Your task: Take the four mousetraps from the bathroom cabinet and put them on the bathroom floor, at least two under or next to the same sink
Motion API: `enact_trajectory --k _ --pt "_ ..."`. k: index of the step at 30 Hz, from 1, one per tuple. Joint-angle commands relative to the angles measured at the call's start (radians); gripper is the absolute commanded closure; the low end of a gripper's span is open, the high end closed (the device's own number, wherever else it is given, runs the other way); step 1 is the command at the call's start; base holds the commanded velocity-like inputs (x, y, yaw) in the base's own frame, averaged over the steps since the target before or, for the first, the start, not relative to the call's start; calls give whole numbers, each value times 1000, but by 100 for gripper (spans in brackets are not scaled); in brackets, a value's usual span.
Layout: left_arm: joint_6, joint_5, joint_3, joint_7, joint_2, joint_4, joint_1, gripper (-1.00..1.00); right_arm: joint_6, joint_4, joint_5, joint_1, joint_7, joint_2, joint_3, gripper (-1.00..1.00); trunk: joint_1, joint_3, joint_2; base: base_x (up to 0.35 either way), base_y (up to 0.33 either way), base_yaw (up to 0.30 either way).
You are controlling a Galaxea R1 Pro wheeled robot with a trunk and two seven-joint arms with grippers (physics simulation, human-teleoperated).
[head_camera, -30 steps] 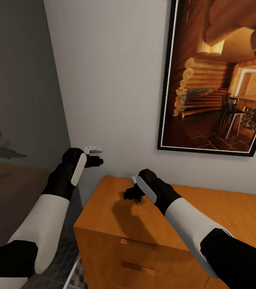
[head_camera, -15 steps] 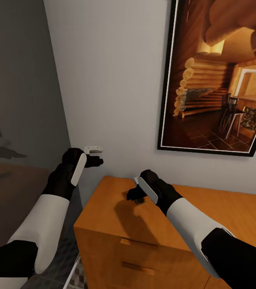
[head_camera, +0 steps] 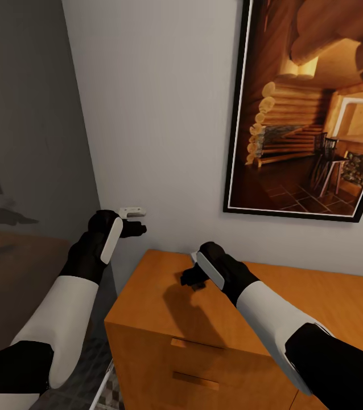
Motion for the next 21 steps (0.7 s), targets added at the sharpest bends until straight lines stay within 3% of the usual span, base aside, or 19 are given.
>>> enact_trajectory --k 1,21 --pt "3 11 -1 10 0 -1 -1 -100 2 1 -11 -1 -10 0 4 -100 0 -1 -1 0 0 0" --pt "3 11 -1 9 -1 -5 -1 -100 2 53 -9 -1 -10 1 5 -100 0 -1 -1 0 0 0"
